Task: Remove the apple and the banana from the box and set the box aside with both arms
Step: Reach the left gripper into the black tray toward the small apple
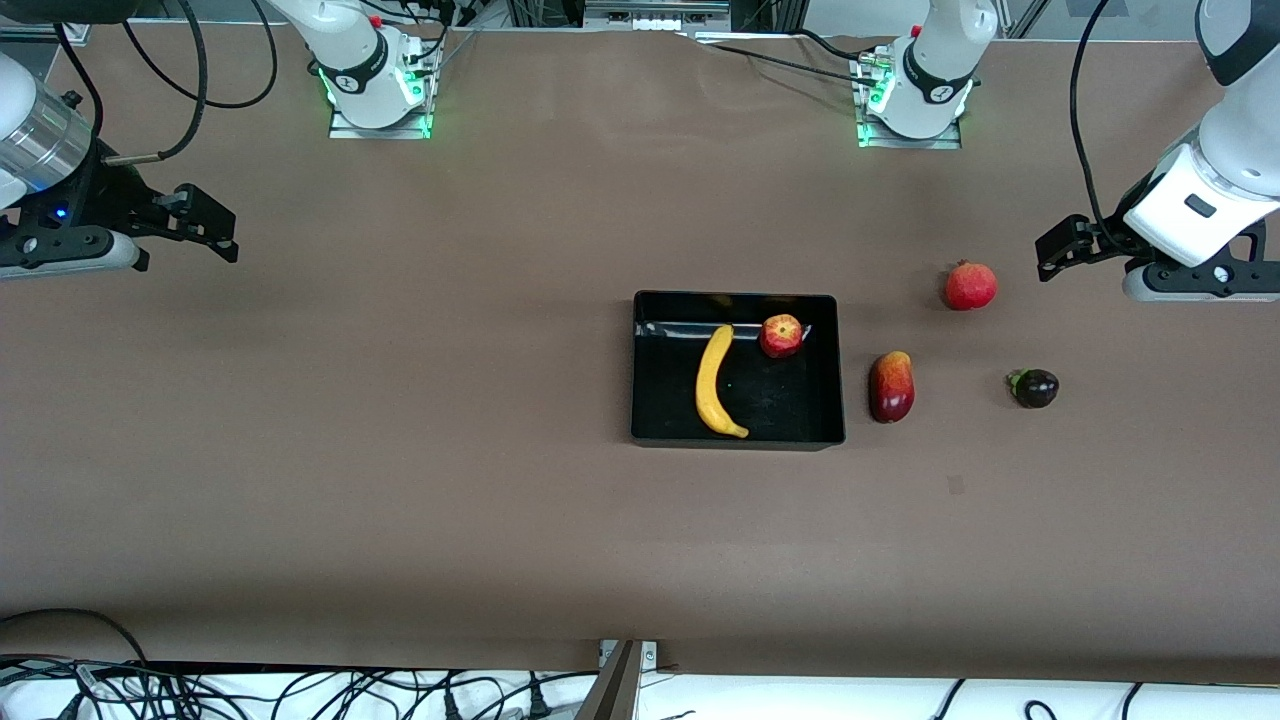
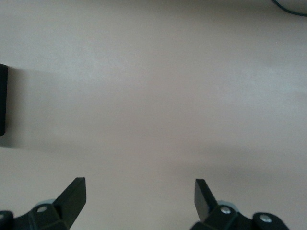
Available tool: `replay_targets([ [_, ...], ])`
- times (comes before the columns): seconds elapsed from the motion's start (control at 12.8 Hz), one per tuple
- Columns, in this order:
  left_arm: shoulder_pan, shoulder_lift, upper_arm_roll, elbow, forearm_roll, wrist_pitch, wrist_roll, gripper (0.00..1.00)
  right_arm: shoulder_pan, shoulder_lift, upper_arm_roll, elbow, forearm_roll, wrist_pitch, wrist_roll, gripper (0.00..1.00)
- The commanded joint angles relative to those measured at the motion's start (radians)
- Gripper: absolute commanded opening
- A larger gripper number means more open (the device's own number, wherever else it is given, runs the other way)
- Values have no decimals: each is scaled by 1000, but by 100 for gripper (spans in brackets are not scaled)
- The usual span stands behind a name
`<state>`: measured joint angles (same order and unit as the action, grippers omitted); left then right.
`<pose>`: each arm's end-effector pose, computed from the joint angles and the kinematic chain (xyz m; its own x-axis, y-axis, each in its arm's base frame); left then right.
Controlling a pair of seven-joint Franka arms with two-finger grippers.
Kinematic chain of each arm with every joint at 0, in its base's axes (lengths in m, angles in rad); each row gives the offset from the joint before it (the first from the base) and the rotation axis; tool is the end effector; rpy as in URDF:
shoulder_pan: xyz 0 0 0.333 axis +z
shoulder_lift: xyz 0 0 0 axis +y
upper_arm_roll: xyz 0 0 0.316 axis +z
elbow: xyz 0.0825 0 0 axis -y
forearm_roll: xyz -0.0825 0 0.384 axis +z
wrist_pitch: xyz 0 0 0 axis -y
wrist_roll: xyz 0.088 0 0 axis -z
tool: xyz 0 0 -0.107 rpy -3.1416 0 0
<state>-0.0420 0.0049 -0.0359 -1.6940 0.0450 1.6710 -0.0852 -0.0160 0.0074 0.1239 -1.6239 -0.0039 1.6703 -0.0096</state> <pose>0.5591 -0.0392 0.5720 0.9997 0.0027 -0.0241 0.0016 -0.9989 -0.0467 0.5620 0.0602 0.6041 0.9923 0.1175 0.0390 0.1175 -0.9931 0.0034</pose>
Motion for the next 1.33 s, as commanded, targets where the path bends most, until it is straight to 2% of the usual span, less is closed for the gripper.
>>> replay_targets([
  [0.0,-4,20,4,42,-19,-33,19,100,-12,2,8,13,7,-6,-4,100],
  [0.16,-4,27,4,54,-17,-37,16,100,-12,2,8,15,7,-6,-3,100],
  [0.31,1,47,10,62,-66,-117,13,100,-12,2,8,15,7,-6,-4,100],
  [0.78,-21,101,1,148,-65,-177,18,100,-12,3,7,15,7,-6,-4,100],
  [0.94,-48,115,-35,145,-71,-188,7,100,-12,2,7,15,7,-6,-6,100],
  [1.1,-93,179,-74,143,-76,-165,-87,100,-10,2,7,15,7,-6,-6,100],
  [1.25,-162,265,-96,131,-70,-38,-189,100,-12,3,8,15,7,-6,-7,100],
])
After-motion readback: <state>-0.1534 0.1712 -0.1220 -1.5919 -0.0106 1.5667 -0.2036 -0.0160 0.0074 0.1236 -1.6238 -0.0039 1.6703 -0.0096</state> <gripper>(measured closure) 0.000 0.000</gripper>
